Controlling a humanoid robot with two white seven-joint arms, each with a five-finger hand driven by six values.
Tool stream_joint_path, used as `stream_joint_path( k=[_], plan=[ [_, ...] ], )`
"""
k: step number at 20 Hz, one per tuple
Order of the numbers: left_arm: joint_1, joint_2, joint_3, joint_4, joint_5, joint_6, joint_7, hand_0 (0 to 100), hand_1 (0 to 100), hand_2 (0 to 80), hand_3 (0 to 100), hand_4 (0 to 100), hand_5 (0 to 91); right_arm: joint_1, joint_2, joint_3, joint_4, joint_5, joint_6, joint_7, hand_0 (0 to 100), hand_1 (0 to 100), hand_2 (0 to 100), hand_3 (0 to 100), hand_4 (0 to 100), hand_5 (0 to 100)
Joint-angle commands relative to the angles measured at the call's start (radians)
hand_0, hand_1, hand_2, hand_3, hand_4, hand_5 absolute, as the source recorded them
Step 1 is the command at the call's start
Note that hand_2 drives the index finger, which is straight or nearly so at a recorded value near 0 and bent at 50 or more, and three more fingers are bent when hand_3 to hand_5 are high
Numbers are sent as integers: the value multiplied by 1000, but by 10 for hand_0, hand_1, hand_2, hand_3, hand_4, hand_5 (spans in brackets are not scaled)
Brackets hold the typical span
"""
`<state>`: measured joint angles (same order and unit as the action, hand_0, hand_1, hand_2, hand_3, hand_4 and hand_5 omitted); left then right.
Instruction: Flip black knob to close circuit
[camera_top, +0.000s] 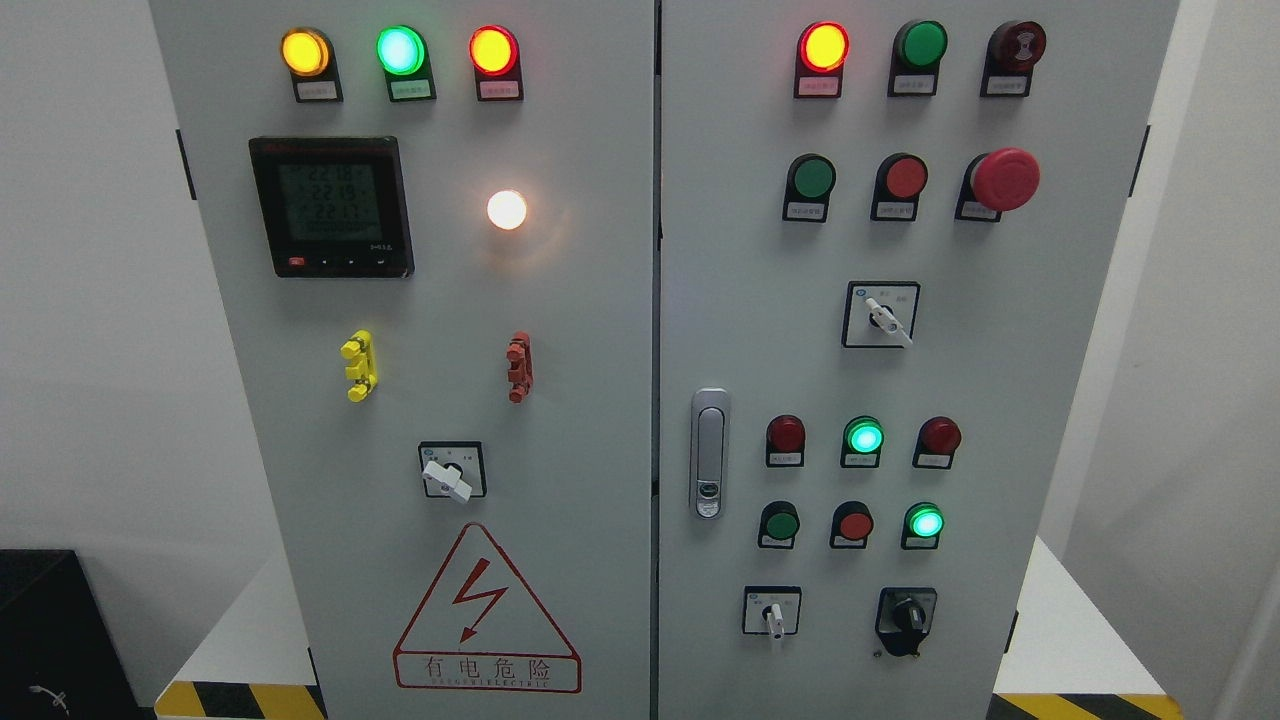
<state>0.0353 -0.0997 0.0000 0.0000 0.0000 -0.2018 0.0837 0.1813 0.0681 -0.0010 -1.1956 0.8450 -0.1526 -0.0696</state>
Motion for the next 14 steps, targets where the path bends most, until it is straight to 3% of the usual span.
stream_joint_path(
  k=[1,4,14],
  plan=[
    [0,0,-21,21,-21,-1,-1,120,556,0,0,0,0,-37,55,-50,-332,117,44,13,0,98,788,943,772,788],
    [0,0,-21,21,-21,-1,-1,120,556,0,0,0,0,-37,56,-36,-392,123,106,13,0,94,790,945,773,789],
    [0,0,-21,21,-21,-1,1,120,556,0,0,0,0,-94,56,-42,-449,169,157,13,0,91,787,946,777,794]
  ],
)
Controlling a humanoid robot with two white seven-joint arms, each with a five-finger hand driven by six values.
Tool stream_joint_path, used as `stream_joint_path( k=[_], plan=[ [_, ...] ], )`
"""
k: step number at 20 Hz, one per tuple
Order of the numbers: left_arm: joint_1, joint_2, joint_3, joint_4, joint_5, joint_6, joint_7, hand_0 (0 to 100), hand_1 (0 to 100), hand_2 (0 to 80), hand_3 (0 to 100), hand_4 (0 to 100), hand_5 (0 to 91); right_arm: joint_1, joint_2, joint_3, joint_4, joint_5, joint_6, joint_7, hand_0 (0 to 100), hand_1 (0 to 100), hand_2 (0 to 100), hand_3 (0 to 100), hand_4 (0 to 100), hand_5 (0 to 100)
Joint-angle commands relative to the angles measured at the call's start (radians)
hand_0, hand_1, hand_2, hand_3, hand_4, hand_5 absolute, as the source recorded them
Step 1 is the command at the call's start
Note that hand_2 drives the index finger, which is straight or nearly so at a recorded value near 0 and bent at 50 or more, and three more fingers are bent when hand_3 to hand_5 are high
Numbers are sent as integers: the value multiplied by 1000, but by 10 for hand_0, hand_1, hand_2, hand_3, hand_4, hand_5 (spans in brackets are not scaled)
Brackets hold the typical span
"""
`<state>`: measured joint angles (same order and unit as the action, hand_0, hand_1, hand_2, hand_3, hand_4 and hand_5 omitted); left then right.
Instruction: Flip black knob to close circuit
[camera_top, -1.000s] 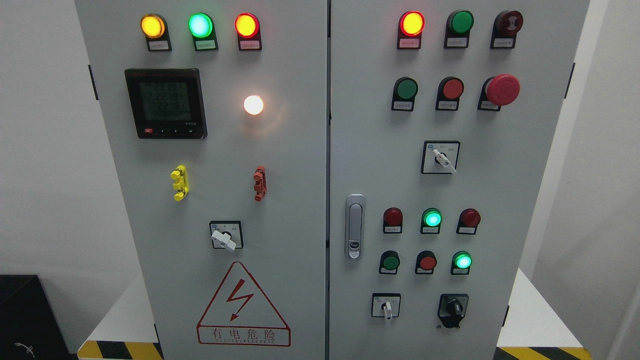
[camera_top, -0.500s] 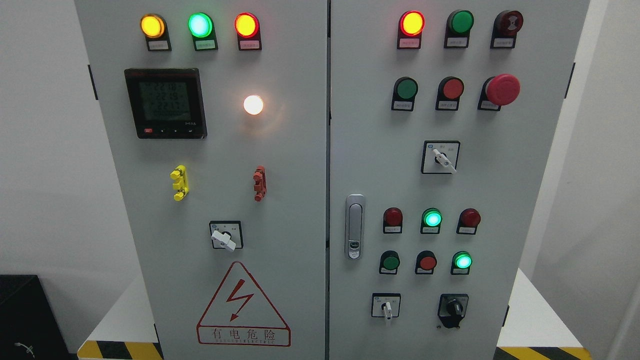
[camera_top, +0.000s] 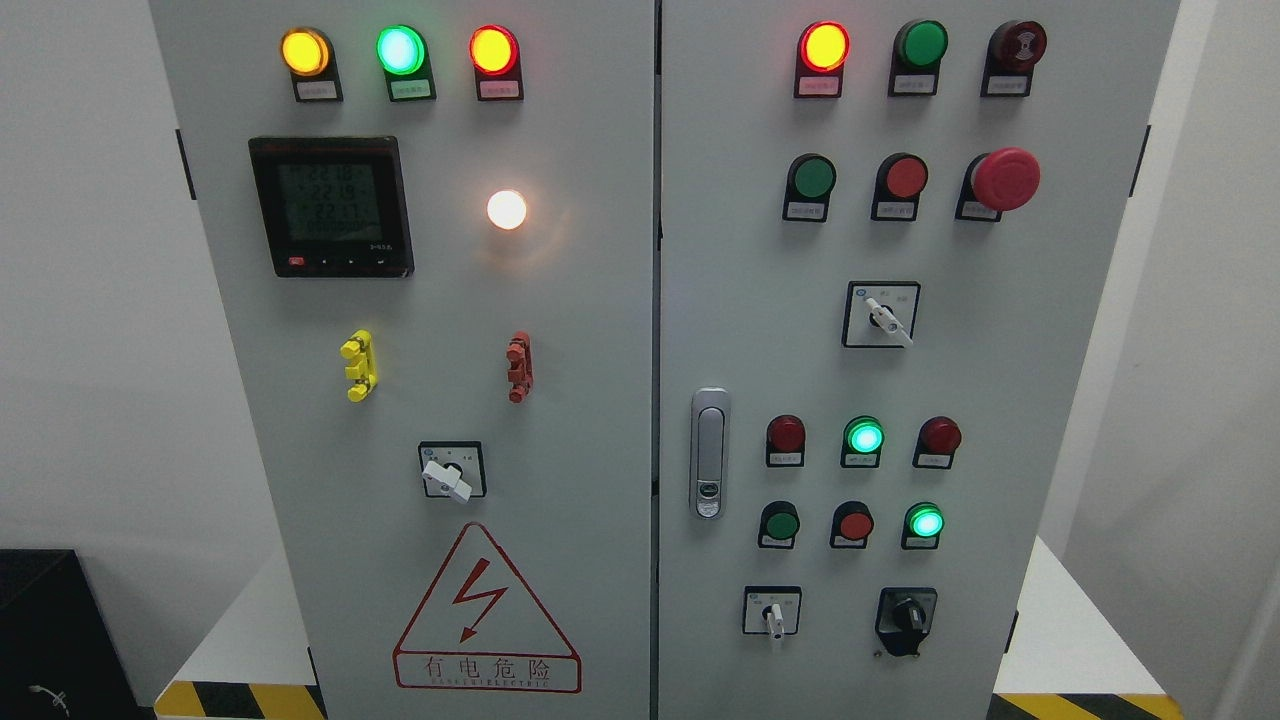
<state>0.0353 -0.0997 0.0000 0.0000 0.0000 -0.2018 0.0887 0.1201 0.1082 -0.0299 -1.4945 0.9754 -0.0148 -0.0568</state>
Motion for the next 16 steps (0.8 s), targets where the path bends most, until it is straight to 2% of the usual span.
stream_joint_path(
  k=[1,5,7,9,14,16],
  plan=[
    [0,0,-21,22,-21,-1,-6,120,556,0,0,0,0,-42,18,-18,-153,49,21,0,0,90,787,946,777,794],
    [0,0,-21,22,-21,-1,-4,120,556,0,0,0,0,-74,19,-37,-161,83,58,5,0,89,786,946,777,795],
    [0,0,-21,22,-21,1,-4,120,556,0,0,0,0,-100,19,-57,-159,98,75,24,0,89,785,946,777,795],
    [0,0,-21,22,-21,1,-6,120,556,0,0,0,0,-129,19,-73,-159,100,95,28,0,89,786,946,777,794],
    [0,0,-21,22,-21,1,-6,120,556,0,0,0,0,-165,21,-80,-161,137,122,31,0,89,786,946,777,794],
    [0,0,-21,22,-21,-1,-4,120,556,0,0,0,0,-178,21,-90,-159,138,139,52,0,88,786,946,777,795]
  ],
)
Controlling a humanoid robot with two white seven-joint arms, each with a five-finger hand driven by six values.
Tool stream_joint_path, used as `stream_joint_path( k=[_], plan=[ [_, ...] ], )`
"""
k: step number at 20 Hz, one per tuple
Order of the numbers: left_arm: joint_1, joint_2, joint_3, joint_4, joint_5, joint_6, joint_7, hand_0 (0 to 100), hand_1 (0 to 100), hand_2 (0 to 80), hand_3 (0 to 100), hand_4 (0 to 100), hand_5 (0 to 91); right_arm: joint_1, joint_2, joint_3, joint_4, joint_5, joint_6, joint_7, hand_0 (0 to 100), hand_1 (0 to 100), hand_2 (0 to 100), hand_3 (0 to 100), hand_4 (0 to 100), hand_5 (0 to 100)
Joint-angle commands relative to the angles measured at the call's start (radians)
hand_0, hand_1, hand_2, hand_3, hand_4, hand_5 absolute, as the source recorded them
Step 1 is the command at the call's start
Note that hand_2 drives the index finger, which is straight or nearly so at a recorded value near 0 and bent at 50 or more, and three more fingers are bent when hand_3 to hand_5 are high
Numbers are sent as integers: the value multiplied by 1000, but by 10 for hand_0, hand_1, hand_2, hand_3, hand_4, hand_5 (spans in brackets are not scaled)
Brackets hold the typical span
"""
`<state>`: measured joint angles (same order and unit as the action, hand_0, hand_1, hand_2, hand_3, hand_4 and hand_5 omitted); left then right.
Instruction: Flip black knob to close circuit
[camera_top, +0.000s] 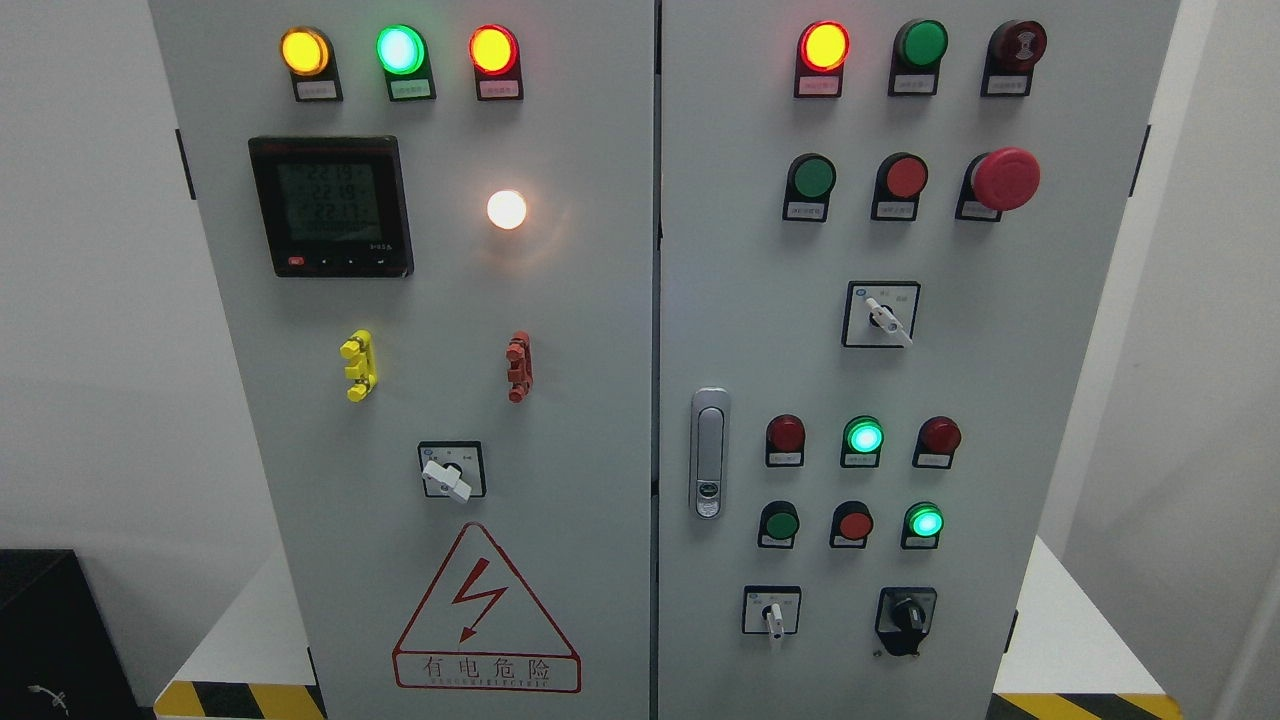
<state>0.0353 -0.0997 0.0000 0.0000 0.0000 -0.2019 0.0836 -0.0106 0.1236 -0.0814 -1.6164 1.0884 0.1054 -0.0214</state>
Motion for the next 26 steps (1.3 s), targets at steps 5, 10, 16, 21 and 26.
stream_joint_path(
  k=[5,10,16,21,26],
  plan=[
    [0,0,-21,22,-21,1,-1,120,556,0,0,0,0,-109,8,-83,-17,42,27,20,0,88,784,945,777,796],
    [0,0,-21,22,-21,1,-1,120,556,0,0,0,0,-158,10,-106,-5,65,43,21,0,91,784,945,778,798],
    [0,0,-21,22,-21,-1,1,120,556,0,0,0,0,-193,11,-122,6,103,63,40,0,94,783,945,781,800],
    [0,0,-21,22,-21,1,-1,120,556,0,0,0,0,-201,11,-132,6,114,65,40,0,100,782,945,781,801],
    [0,0,-21,22,-21,-1,-1,120,556,0,0,0,0,-207,11,-129,4,122,65,41,0,103,782,945,780,801]
  ],
)
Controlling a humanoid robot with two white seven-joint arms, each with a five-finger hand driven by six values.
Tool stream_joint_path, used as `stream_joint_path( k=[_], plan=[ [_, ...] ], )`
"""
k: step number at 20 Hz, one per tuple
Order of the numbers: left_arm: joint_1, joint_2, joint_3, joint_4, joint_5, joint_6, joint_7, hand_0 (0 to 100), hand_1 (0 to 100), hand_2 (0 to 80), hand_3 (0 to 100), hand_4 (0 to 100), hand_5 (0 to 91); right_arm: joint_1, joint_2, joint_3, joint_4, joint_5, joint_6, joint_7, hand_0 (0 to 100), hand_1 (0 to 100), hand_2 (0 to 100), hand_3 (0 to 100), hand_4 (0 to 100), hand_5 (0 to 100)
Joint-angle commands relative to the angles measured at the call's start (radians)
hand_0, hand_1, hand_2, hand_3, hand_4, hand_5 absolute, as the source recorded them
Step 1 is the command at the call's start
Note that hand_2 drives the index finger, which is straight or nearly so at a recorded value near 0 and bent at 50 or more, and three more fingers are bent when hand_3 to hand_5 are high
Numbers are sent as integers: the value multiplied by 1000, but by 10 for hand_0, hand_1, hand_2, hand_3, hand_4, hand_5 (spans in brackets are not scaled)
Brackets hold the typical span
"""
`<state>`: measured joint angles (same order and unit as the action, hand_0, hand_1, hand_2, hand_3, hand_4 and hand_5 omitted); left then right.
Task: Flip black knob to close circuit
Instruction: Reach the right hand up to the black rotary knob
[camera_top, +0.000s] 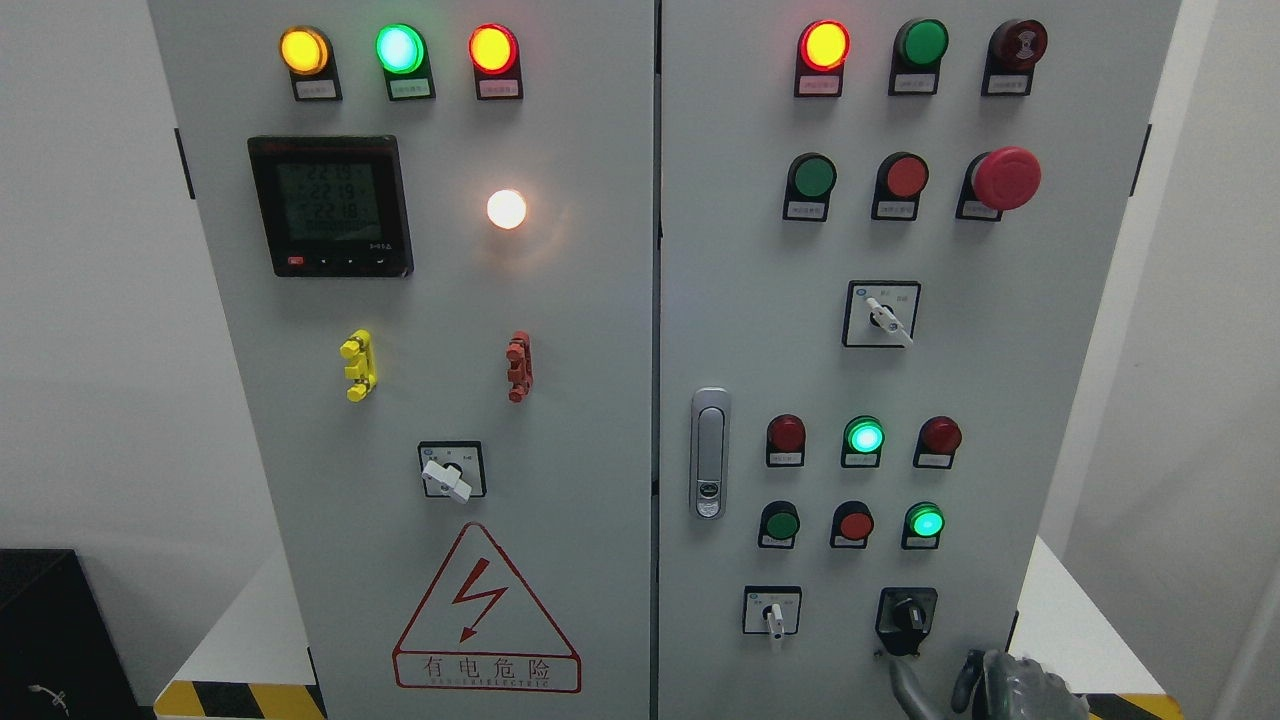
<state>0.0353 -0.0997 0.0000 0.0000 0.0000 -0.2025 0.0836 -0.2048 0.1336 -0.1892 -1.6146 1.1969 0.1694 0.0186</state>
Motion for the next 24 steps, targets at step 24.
stream_joint_path(
  k=[24],
  plan=[
    [0,0,-21,22,-21,2,-1,120,556,0,0,0,0,-54,1,-29,19,27,15,3,0,112,783,944,781,801]
  ],
)
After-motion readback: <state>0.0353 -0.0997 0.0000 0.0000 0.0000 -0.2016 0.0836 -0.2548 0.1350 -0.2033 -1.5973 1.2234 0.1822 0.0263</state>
